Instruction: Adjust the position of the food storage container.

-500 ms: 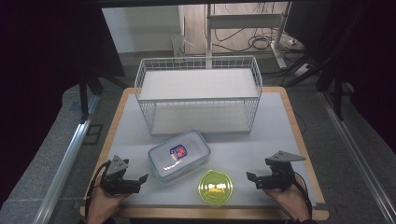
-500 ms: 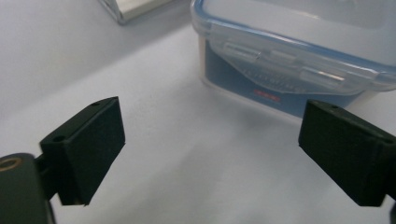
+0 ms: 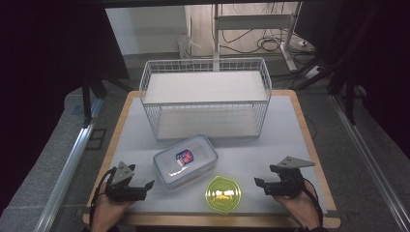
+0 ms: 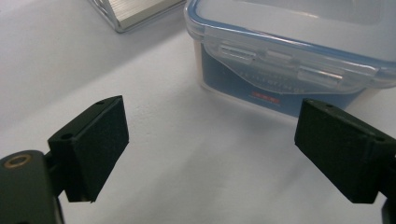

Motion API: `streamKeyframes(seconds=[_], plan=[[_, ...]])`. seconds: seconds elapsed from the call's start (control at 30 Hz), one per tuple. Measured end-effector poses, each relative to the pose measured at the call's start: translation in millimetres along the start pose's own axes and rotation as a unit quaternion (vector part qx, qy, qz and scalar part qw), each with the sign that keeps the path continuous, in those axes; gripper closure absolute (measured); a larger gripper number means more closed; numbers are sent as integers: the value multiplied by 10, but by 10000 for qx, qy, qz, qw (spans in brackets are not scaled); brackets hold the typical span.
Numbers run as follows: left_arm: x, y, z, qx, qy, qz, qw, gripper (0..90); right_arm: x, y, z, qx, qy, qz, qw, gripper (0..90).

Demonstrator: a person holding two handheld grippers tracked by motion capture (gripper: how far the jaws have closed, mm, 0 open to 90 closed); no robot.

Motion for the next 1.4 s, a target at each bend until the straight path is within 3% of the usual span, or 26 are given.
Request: streamKeyframes(seconds=[0.1, 0.27, 0.37, 0.5, 0.67, 0.77, 0.93, 0.97, 1.0, 1.03, 1.07, 1.13, 1.17, 1.4], plan=[[0, -7, 1, -19, -16, 60, 10000, 99, -18, 21, -12, -18, -13, -92, 10000, 284], [4, -9, 0, -14, -11, 106, 9999, 107, -61, 80, -12, -242, 7, -188, 9995, 420], [6, -15, 1, -29, -10, 156, 9999, 114, -118, 137, -7, -315, -14, -363, 9988, 525], [5, -17, -2, -31, -29, 166, 9999, 120, -208, 274, 8, -537, 43, -654, 9964, 682], [10, -15, 7, -19, 4, 157, 9999, 122, -346, 468, 4, -718, -131, -937, 9929, 853], [17, -12, 17, -51, 62, 190, 9998, 122, -425, 587, 21, -894, -252, -1024, 9904, 899], [17, -9, 13, -56, 47, 178, 9998, 123, -533, 856, 113, -1336, -293, -1188, 9835, 900], [17, -9, 13, -56, 47, 178, 9998, 123, -533, 856, 113, -1336, -293, -1188, 9835, 900], [16, -9, 11, -59, 44, 178, 9998, 123, -569, 989, 166, -1484, -268, -1332, 9796, 900], [16, -9, 11, -59, 44, 178, 9998, 123, -569, 989, 166, -1484, -268, -1332, 9796, 900], [17, -9, 12, -62, 46, 180, 9998, 123, -593, 1105, 215, -1642, -241, -1448, 9755, 900], [18, -9, 12, -64, 51, 184, 9998, 123, -600, 1148, 232, -1699, -212, -1479, 9741, 900], [19, -9, 14, -69, 59, 190, 9998, 124, -616, 1272, 292, -1840, -161, -1613, 9695, 900], [23, -11, 16, -84, 90, 218, 9997, 123, -620, 1561, 442, -2189, -22, -1903, 9570, 900]])
Point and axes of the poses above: each handheld gripper's, and its own axes: z roughly forward along the jaws, x roughly out of its underside, y roughly to its left, the point moved 4 cm from there along z, roughly forward along the jaws, and after that the axes turned 12 degrees about -z, right-handed, at the moved point
